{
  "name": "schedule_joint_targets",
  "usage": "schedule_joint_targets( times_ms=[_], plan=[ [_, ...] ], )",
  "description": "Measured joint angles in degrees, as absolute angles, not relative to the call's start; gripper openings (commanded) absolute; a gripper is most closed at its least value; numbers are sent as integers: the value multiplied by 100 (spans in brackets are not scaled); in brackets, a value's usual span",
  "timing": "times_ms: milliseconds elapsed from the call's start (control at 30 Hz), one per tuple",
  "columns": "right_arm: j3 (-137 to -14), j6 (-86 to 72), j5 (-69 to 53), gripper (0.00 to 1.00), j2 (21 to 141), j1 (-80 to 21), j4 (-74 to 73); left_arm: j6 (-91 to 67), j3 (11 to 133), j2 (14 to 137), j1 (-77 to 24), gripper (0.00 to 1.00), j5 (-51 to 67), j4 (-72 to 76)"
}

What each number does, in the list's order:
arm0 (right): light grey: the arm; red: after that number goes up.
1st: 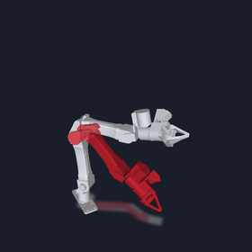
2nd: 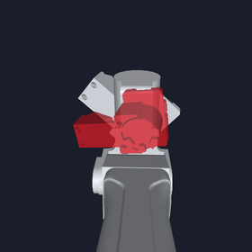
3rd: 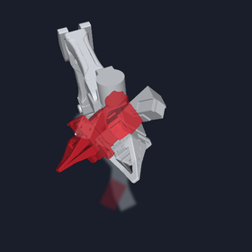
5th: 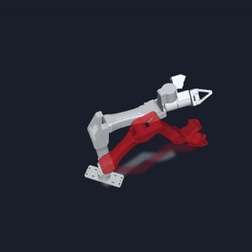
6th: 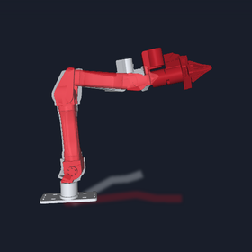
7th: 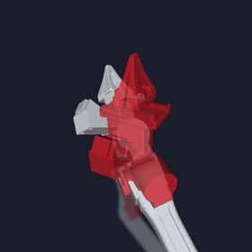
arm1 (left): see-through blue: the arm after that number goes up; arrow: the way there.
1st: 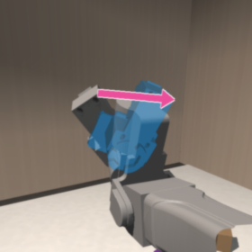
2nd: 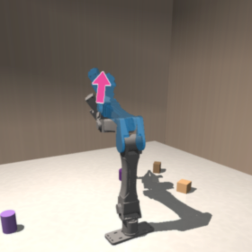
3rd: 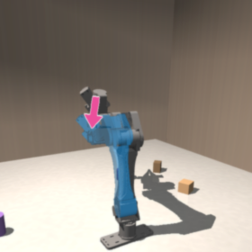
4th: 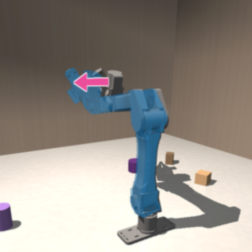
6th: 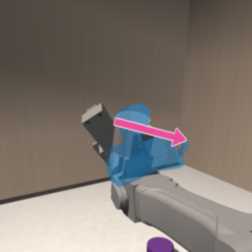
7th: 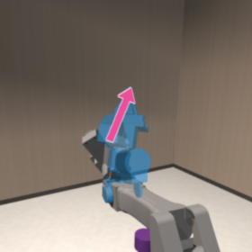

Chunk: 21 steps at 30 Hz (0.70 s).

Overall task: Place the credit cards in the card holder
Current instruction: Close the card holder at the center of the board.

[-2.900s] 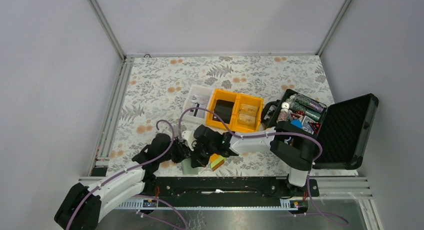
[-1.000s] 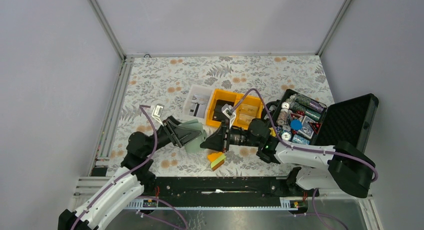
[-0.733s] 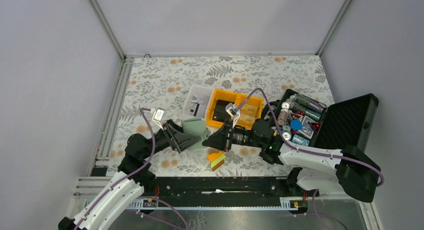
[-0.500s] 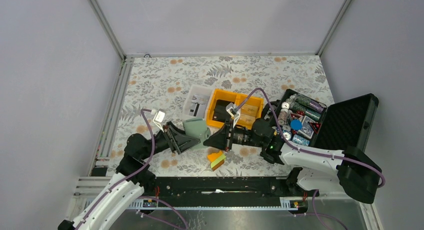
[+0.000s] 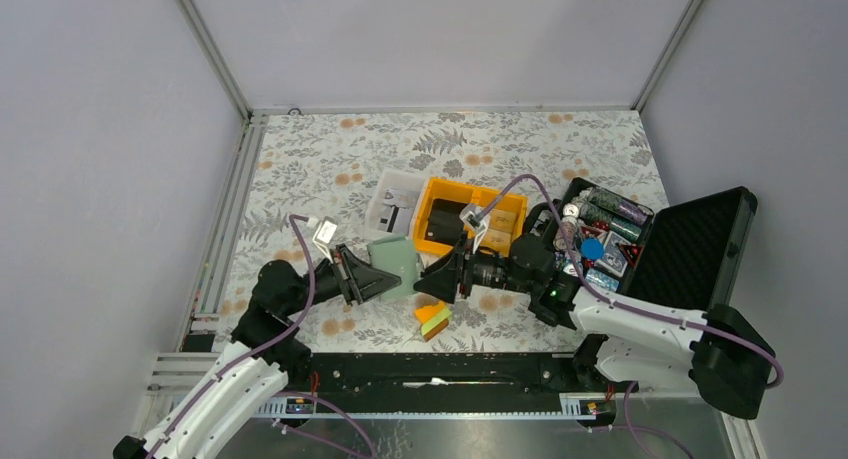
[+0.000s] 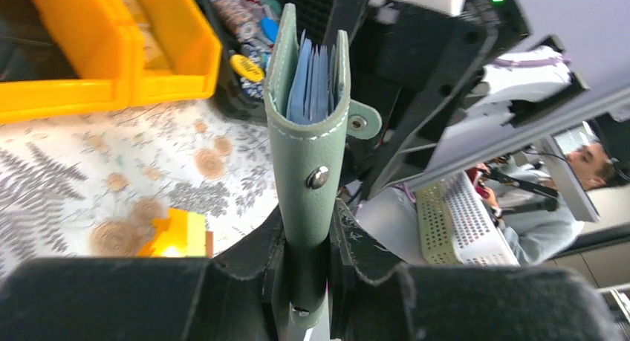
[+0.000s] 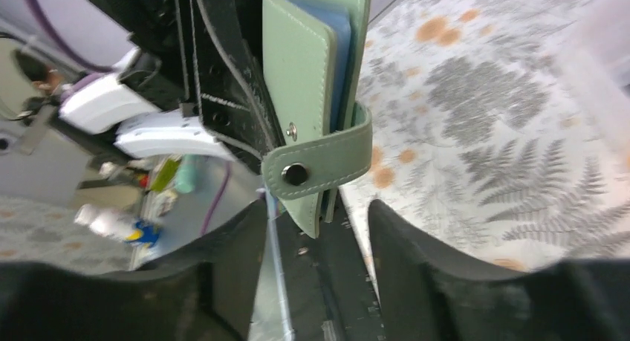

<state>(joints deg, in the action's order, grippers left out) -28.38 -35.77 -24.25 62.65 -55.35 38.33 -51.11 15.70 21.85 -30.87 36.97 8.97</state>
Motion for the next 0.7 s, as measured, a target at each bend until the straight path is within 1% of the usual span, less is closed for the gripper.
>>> schedule_joint_targets(
  times_ms=[67, 233, 400, 533, 600, 700],
  plan=[
    [-2849, -3395, -2147, 76, 6012, -5426, 3404, -4967, 1645, 2187, -3055, 0, 3494, 541],
    [-2943, -3085, -1269, 78, 5605, -5382, 2482, -4547, 2005, 2239, -3052, 0, 2598, -666],
    [-3116, -3074, -939, 68, 6003, -5402, 2182, -4169, 2241, 2558, -3044, 0, 2088, -1396],
    [-3454, -3059, -631, 61, 6490, -5603, 2121, -4005, 2246, 2753, -3044, 0, 1999, -1658],
    [-3649, -3024, -495, 55, 6687, -5732, 2121, -3942, 2246, 2803, -3041, 0, 1990, -1734],
    [-3859, -2978, -360, 52, 6904, -5824, 2123, -3896, 2246, 2834, -3041, 0, 1997, -1756]
  ],
)
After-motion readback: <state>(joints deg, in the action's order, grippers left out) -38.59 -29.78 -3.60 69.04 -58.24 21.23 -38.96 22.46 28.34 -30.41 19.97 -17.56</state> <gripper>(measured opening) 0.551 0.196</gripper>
